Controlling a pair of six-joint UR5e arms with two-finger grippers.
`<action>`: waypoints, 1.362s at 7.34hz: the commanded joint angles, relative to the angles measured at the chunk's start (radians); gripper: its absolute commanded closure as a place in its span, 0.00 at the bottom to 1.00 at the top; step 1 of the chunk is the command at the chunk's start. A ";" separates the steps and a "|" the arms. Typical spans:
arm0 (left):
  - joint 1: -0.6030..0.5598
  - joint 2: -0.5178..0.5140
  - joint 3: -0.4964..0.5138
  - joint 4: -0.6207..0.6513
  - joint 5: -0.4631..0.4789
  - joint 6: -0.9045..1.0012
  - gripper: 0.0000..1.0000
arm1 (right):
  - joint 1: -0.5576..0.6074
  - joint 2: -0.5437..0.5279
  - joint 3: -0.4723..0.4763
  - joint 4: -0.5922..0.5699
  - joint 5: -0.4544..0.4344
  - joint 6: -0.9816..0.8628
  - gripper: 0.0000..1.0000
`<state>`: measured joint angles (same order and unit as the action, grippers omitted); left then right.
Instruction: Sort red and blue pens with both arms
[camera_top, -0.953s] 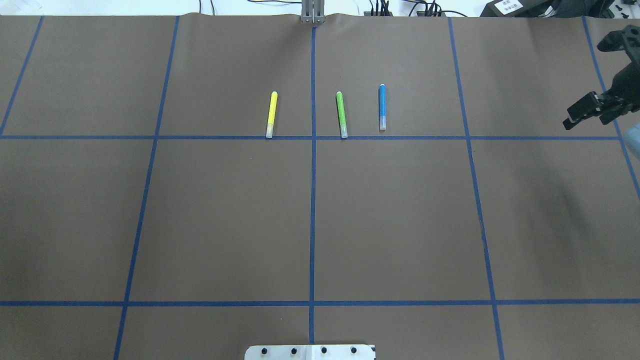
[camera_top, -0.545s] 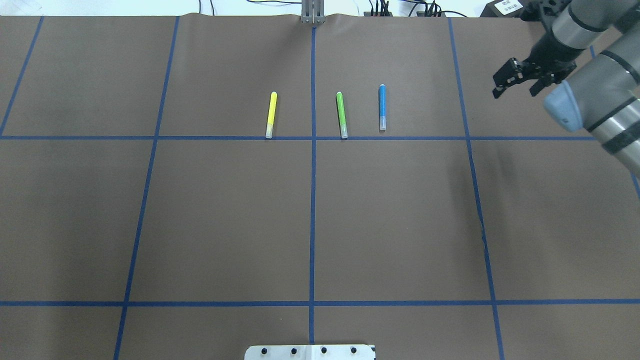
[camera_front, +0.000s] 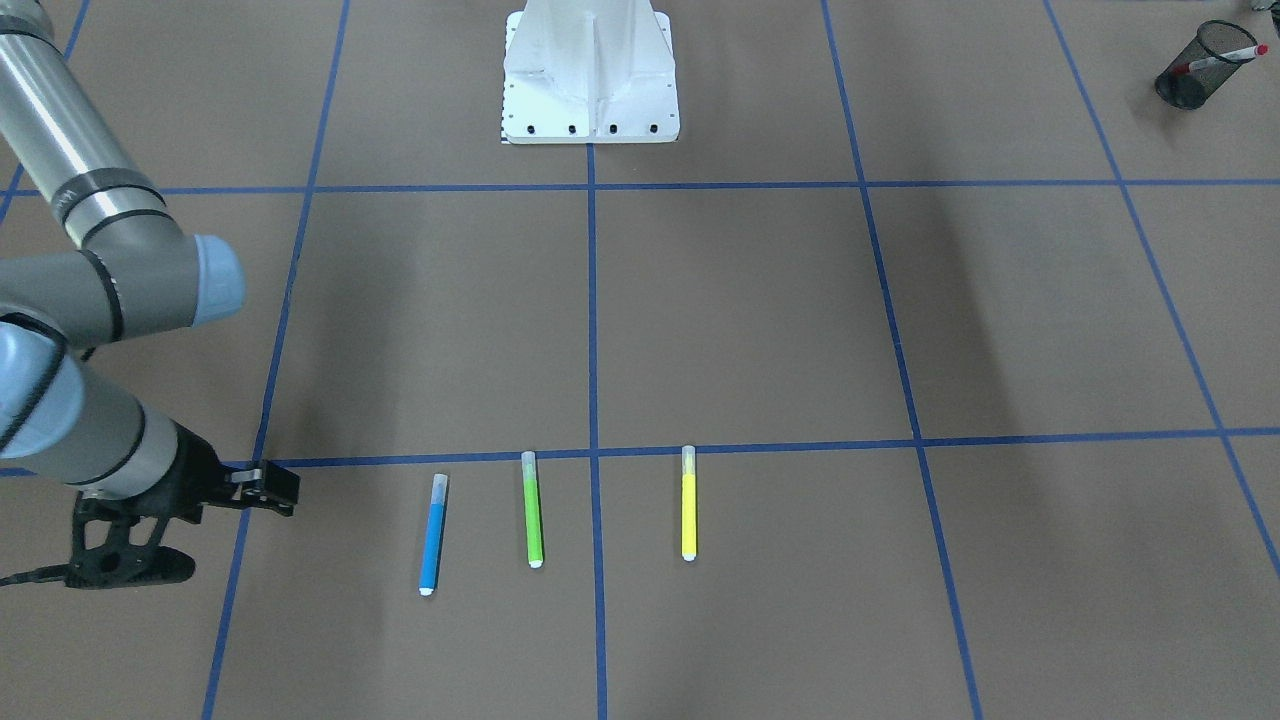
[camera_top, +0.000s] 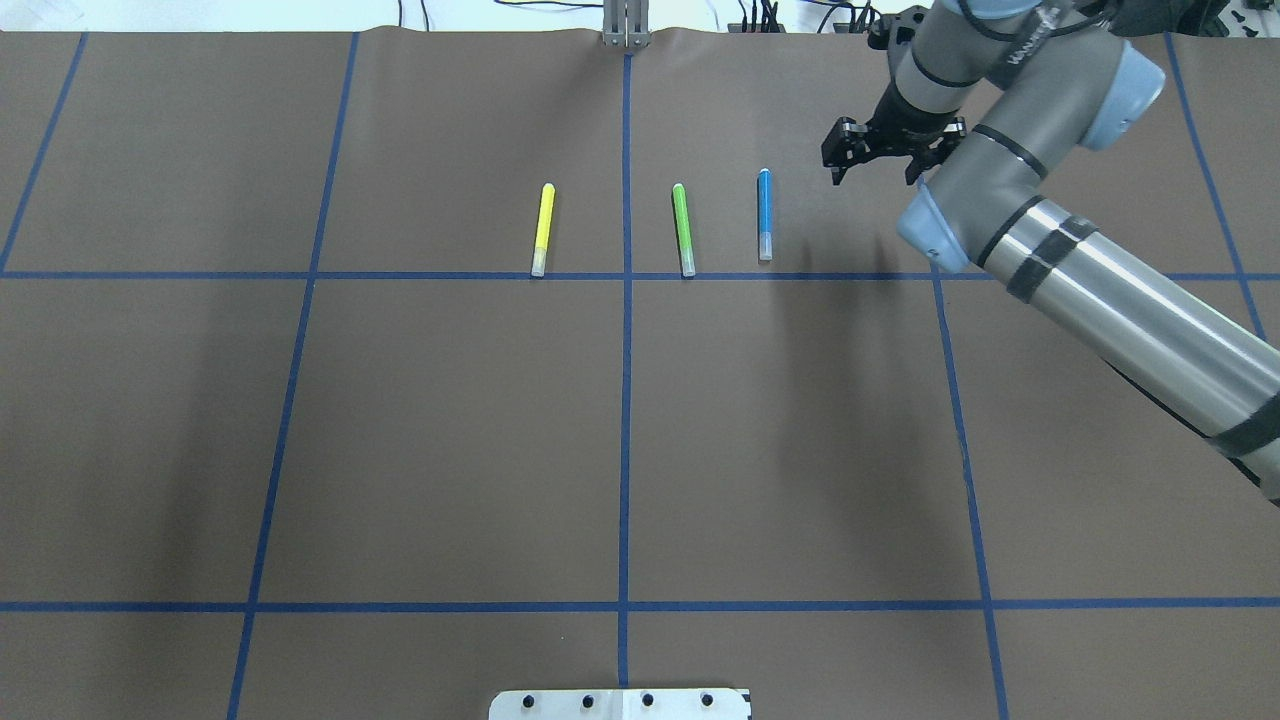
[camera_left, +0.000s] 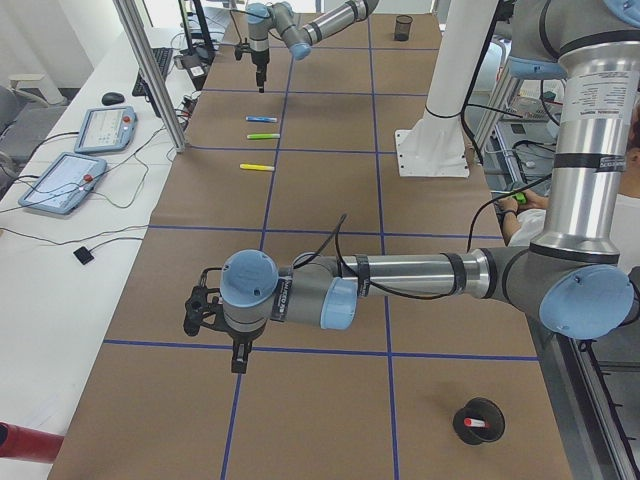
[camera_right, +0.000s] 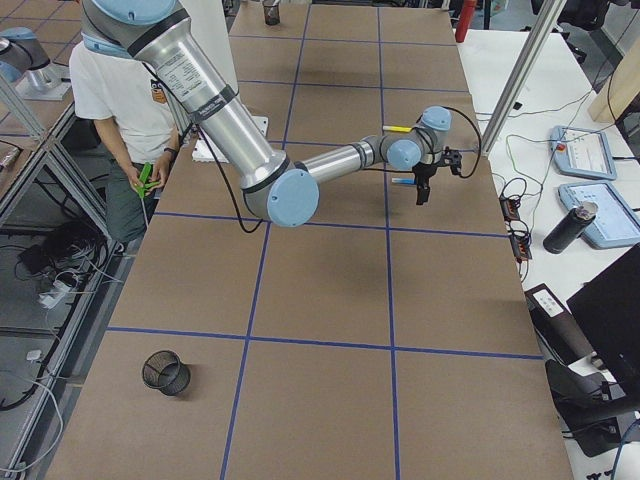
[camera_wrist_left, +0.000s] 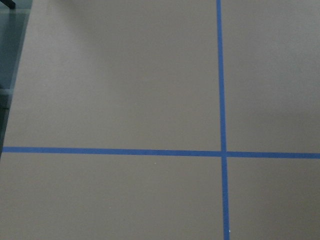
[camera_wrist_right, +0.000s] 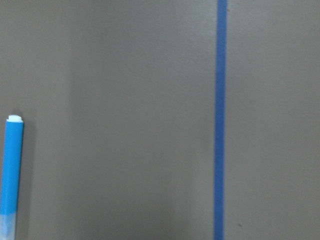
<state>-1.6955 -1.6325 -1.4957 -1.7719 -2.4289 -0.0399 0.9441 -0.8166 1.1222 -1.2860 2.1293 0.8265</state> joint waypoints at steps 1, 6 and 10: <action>0.010 -0.009 0.000 0.006 -0.006 0.000 0.01 | -0.063 0.095 -0.156 0.137 -0.090 0.134 0.07; 0.019 -0.015 0.003 0.006 -0.004 0.002 0.01 | -0.096 0.186 -0.274 0.180 -0.115 0.187 0.15; 0.019 -0.010 0.003 0.003 -0.006 0.005 0.01 | -0.107 0.188 -0.289 0.180 -0.117 0.189 0.37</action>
<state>-1.6766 -1.6452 -1.4926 -1.7684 -2.4342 -0.0376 0.8398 -0.6300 0.8355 -1.1060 2.0127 1.0143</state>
